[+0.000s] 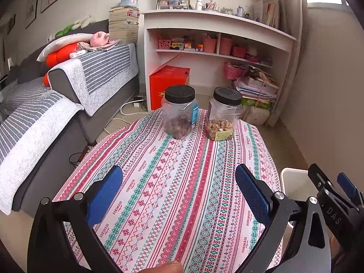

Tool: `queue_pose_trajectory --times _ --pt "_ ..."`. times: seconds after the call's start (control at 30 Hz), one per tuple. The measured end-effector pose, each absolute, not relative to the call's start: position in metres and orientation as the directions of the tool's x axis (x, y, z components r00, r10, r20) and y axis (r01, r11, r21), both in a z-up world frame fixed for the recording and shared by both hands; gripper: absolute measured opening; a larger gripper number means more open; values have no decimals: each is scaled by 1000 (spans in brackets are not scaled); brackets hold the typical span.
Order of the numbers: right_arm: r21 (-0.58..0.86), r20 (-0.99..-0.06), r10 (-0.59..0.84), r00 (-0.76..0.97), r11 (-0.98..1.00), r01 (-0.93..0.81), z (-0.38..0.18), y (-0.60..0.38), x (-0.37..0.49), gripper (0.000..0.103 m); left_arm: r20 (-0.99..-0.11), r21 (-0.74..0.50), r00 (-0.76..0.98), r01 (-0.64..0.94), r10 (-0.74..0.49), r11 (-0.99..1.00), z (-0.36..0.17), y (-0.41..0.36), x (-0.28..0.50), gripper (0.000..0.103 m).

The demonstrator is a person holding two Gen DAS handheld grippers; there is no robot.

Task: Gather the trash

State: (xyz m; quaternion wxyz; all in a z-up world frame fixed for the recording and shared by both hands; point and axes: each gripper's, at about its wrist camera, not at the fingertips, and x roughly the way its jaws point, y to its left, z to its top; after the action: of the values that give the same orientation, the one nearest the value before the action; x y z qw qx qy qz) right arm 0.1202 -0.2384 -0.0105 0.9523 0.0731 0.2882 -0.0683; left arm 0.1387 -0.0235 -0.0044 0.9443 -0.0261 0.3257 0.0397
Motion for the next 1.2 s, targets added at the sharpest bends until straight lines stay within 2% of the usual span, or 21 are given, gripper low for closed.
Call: queue_pose_trajectory --times 1.2 --pt "98 -562 -85 823 981 168 -12 -233 119 96 -612 -12 787 -100 72 995 -4 -26 140 96"
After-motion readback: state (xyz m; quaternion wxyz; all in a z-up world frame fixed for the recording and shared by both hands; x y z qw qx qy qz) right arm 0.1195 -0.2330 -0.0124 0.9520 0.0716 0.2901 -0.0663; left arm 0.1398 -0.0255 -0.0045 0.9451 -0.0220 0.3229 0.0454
